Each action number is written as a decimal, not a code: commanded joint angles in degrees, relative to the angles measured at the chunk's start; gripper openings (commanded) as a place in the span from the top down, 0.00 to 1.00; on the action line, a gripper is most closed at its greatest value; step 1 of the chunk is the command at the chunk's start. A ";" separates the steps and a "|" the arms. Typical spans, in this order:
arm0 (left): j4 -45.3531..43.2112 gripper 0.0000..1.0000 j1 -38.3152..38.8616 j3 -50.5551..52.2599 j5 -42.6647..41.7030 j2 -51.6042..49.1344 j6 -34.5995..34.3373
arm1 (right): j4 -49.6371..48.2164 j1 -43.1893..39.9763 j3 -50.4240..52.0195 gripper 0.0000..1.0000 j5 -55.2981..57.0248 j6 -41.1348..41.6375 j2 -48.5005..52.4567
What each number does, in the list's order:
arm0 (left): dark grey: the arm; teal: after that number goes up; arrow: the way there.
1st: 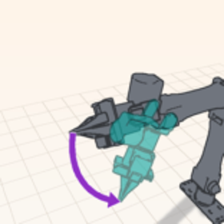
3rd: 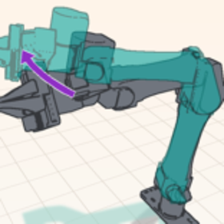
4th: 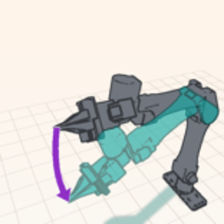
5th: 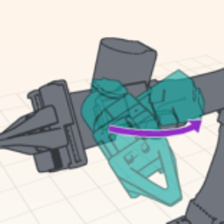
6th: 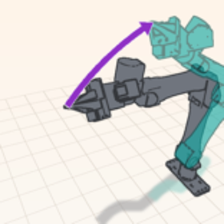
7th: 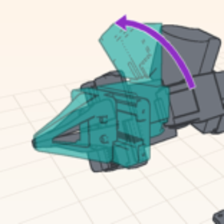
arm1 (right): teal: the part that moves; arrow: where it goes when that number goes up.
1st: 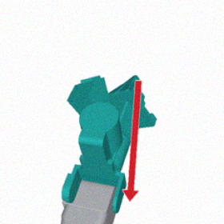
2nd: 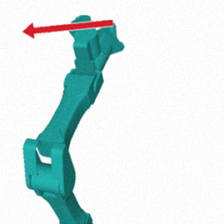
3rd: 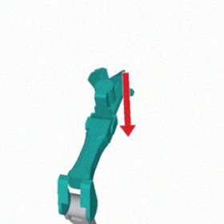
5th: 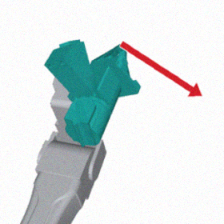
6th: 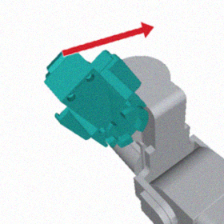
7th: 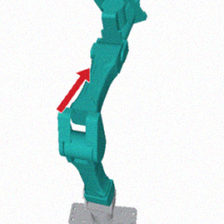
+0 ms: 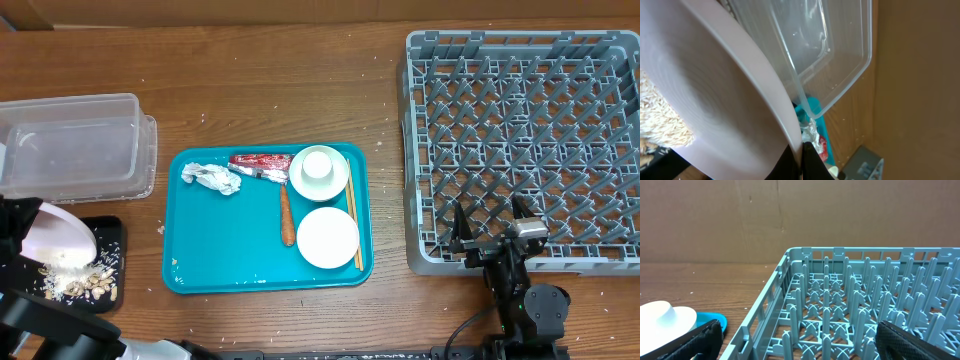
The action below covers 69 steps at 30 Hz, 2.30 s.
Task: Sort waste into correct bins and load items into the dishwasher
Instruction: 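Lift the plate left and tip the rice onto the black tray, then return the emptied plate to the teal tray with the left gripper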
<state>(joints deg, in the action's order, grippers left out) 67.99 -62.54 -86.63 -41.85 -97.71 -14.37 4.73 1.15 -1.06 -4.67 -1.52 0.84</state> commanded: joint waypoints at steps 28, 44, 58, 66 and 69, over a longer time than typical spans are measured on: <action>6.32 0.96 -9.70 0.22 -24.11 1.57 9.49 | -0.33 -0.24 0.59 0.00 -0.35 0.20 -0.68; 20.57 0.96 4.66 0.22 -10.21 21.00 16.35 | -0.33 -0.26 0.59 0.00 -0.35 0.20 -0.68; 16.15 0.96 62.69 2.73 35.93 27.76 -7.34 | -0.33 -0.26 0.59 0.00 -0.35 0.20 -0.68; 6.54 0.96 78.51 14.47 44.96 21.84 -19.45 | -0.33 -0.24 0.59 0.00 -0.35 0.20 -0.68; 0.96 0.96 80.76 17.77 44.89 17.92 -19.47 | -0.33 -0.24 0.59 0.00 -0.35 0.20 -0.68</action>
<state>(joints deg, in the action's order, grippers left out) 71.40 16.40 -71.31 -0.86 -76.95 -30.02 4.71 1.15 -1.06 -4.69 -1.50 0.84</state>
